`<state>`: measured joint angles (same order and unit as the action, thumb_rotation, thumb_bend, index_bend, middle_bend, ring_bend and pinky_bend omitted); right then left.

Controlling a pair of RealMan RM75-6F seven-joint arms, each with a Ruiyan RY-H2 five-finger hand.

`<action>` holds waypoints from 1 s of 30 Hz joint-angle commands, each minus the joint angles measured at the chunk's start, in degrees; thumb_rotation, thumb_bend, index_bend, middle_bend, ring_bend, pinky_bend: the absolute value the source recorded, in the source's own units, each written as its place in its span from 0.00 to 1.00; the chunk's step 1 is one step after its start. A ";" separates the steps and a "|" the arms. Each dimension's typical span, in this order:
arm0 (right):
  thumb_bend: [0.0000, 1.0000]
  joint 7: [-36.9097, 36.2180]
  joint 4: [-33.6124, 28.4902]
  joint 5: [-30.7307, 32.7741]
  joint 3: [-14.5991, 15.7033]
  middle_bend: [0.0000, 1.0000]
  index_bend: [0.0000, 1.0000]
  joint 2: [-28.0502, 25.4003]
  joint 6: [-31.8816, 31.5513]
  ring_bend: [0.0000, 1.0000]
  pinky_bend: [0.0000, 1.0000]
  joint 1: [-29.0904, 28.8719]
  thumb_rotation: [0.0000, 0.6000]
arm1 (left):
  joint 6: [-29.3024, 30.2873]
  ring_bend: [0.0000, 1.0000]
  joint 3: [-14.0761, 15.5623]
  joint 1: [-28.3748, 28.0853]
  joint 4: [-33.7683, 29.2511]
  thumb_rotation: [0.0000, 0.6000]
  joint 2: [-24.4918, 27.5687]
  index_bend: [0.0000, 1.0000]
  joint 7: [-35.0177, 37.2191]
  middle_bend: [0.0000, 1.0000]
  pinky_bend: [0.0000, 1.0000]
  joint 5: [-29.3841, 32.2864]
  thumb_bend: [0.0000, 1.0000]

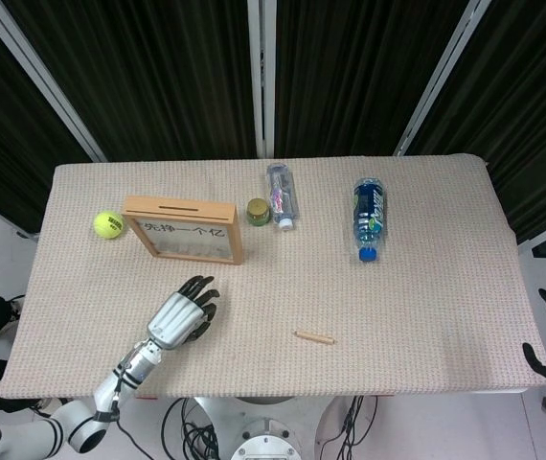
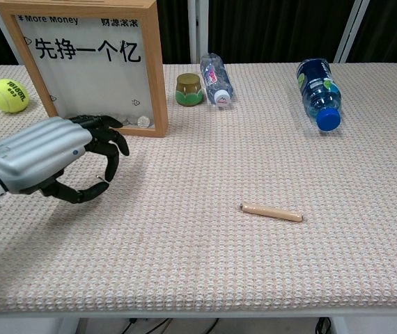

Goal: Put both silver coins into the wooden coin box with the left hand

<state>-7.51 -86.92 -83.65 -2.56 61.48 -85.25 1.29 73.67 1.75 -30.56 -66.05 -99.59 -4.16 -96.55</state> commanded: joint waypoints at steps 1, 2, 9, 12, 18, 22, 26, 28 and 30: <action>0.29 0.04 -0.09 -0.09 -0.03 0.00 0.00 -0.05 -0.18 0.00 0.00 0.05 1.00 | 2.06 0.09 -1.44 0.04 -7.36 1.00 4.75 0.65 0.42 0.28 0.17 0.04 0.52; 0.29 0.08 -0.13 -0.12 -0.04 0.00 0.00 -0.07 -0.26 0.00 0.00 0.07 1.00 | 2.58 0.09 -1.93 0.05 -9.59 1.00 6.13 0.66 0.64 0.28 0.17 0.13 0.52; 0.29 0.92 -0.68 -0.20 -0.18 0.00 0.00 -0.16 -0.64 0.00 0.00 0.12 1.00 | 4.23 0.10 -7.78 -1.14 -26.48 1.00 19.03 0.68 -2.83 0.30 0.17 1.46 0.52; 0.29 1.48 -1.02 -0.34 -0.23 0.00 0.00 -0.13 -0.79 0.00 0.00 0.06 1.00 | 1.71 0.10 -10.76 -2.42 -32.12 1.00 24.21 0.68 -5.20 0.31 0.17 4.47 0.52; 0.29 2.66 -2.02 -0.44 -0.43 0.00 0.00 -0.26 -0.81 0.00 0.00 -0.21 1.00 | -5.47 0.10 -17.75 -6.15 -38.17 1.00 31.05 0.68 -6.67 0.31 0.17 15.44 0.52; 0.29 3.47 -2.72 -0.19 -0.68 0.00 0.00 -0.43 -0.71 0.00 0.00 -0.42 1.00 | -11.39 0.10 -22.13 -9.59 -40.17 1.00 33.50 0.68 -8.00 0.30 0.17 26.26 0.52; 0.29 3.81 -3.02 0.15 -0.85 0.00 0.00 -0.46 -0.39 0.00 0.00 -0.62 1.00 | -15.77 0.10 -24.56 -12.97 -39.70 1.00 34.28 0.68 -10.21 0.31 0.17 36.33 0.52; 0.29 3.86 -3.02 0.29 -0.87 0.00 0.00 -0.43 -0.21 0.00 0.00 -0.69 1.00 | -17.29 0.10 -25.31 -14.76 -38.89 1.00 34.36 0.68 -11.70 0.31 0.17 41.18 0.52; 0.29 3.85 -2.91 0.48 -0.88 0.00 0.00 -0.39 -0.07 0.00 0.00 -0.70 1.00 | -18.01 0.10 -25.75 -16.16 -38.32 1.00 34.34 0.68 -12.96 0.31 0.17 44.62 0.52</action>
<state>-3.66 -89.85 -83.17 -3.44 61.09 -85.34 0.59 58.83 -21.78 -43.34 -104.81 -66.18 -14.44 -57.85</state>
